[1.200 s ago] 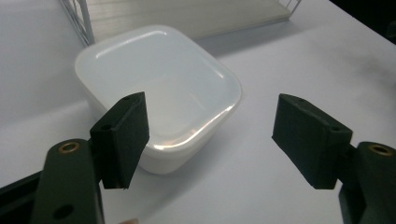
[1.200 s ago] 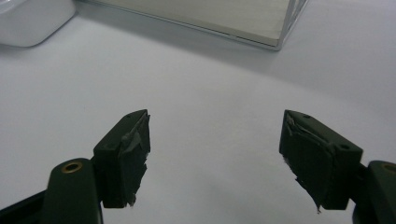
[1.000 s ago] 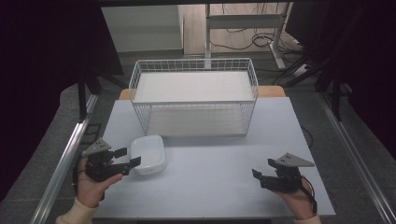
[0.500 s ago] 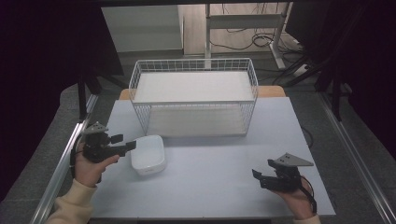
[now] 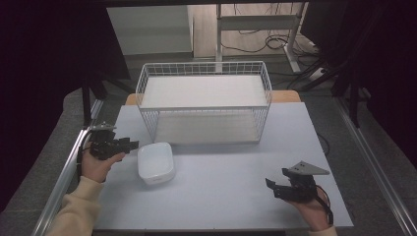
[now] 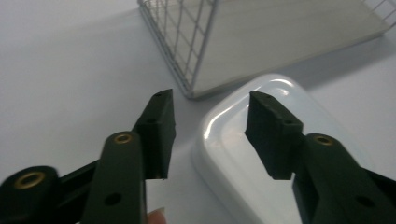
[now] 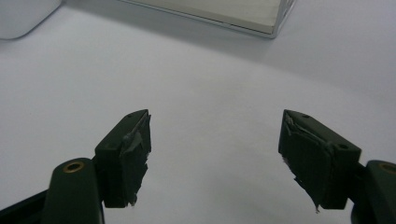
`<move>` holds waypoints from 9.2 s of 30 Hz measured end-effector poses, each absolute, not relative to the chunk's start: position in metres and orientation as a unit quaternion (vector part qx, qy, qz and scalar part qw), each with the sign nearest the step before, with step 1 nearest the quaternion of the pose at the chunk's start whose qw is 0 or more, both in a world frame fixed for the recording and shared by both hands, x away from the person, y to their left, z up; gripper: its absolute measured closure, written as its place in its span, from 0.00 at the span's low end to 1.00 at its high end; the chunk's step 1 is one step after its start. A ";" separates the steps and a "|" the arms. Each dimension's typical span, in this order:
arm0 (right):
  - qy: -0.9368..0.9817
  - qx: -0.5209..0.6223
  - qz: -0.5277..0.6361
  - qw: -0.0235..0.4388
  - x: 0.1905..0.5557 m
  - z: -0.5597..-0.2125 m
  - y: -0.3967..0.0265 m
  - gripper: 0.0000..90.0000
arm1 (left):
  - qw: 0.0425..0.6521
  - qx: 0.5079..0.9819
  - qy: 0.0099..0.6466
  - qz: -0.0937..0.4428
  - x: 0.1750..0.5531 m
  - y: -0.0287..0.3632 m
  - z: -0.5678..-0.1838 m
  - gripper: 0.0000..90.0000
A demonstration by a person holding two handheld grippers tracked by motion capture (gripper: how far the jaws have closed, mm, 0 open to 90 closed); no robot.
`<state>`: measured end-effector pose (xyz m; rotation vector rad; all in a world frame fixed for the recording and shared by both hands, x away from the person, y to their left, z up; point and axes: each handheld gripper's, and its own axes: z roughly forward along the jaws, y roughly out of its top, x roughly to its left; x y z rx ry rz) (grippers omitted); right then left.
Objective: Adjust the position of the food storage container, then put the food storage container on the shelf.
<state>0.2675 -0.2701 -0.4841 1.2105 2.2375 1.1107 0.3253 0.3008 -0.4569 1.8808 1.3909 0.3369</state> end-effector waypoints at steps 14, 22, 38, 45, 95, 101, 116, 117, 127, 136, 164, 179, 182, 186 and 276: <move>0.792 0.434 0.388 0.183 0.268 -0.486 -0.270 0.28 | 0.341 0.750 0.557 0.102 0.336 0.313 -0.485 1.00; 0.792 0.436 0.386 0.185 0.268 -0.486 -0.270 0.28 | 0.336 0.758 0.552 0.093 0.340 0.310 -0.494 1.00; 0.791 0.437 0.386 0.186 0.268 -0.486 -0.269 0.28 | 0.338 0.763 0.545 0.080 0.341 0.298 -0.505 1.00; 0.791 0.436 0.387 0.187 0.267 -0.486 -0.269 0.28 | 0.346 0.762 0.543 0.069 0.343 0.295 -0.507 1.00; 0.792 0.434 0.386 0.187 0.267 -0.485 -0.268 0.28 | 0.361 0.809 0.463 0.014 0.331 0.220 -0.505 1.00; 0.791 0.434 0.388 0.188 0.266 -0.485 -0.268 0.28 | 0.363 0.814 0.452 0.009 0.327 0.208 -0.506 1.00; 0.792 0.434 0.386 0.187 0.267 -0.485 -0.268 0.28 | 0.371 0.832 0.412 -0.011 0.312 0.166 -0.502 1.00; 0.792 0.434 0.386 0.187 0.267 -0.485 -0.268 0.28 | 0.371 0.833 0.410 -0.012 0.312 0.164 -0.501 1.00; 0.791 0.434 0.388 0.188 0.266 -0.484 -0.269 0.28 | 0.374 0.838 0.398 -0.021 0.308 0.149 -0.500 1.00; 0.792 0.434 0.387 0.187 0.266 -0.485 -0.268 0.28 | 0.381 0.827 0.412 -0.022 0.316 0.153 -0.503 1.00; 0.786 0.425 0.420 0.157 0.265 -0.480 -0.264 0.28 | 0.430 0.757 0.491 0.033 0.278 0.196 -0.479 0.44; 0.787 0.415 0.439 0.125 0.272 -0.465 -0.250 0.30 | 0.445 0.752 0.486 0.010 0.280 0.186 -0.467 0.38; 0.789 0.409 0.446 0.104 0.280 -0.458 -0.240 0.30 | 0.450 0.750 0.485 0.003 0.282 0.182 -0.465 0.38; 0.791 0.406 0.449 0.085 0.289 -0.452 -0.231 0.30 | 0.451 0.748 0.487 -0.005 0.285 0.180 -0.464 0.38; 0.770 0.435 0.464 -0.043 0.304 -0.465 -0.164 0.89 | 0.469 0.733 0.490 -0.061 0.281 0.152 -0.480 0.87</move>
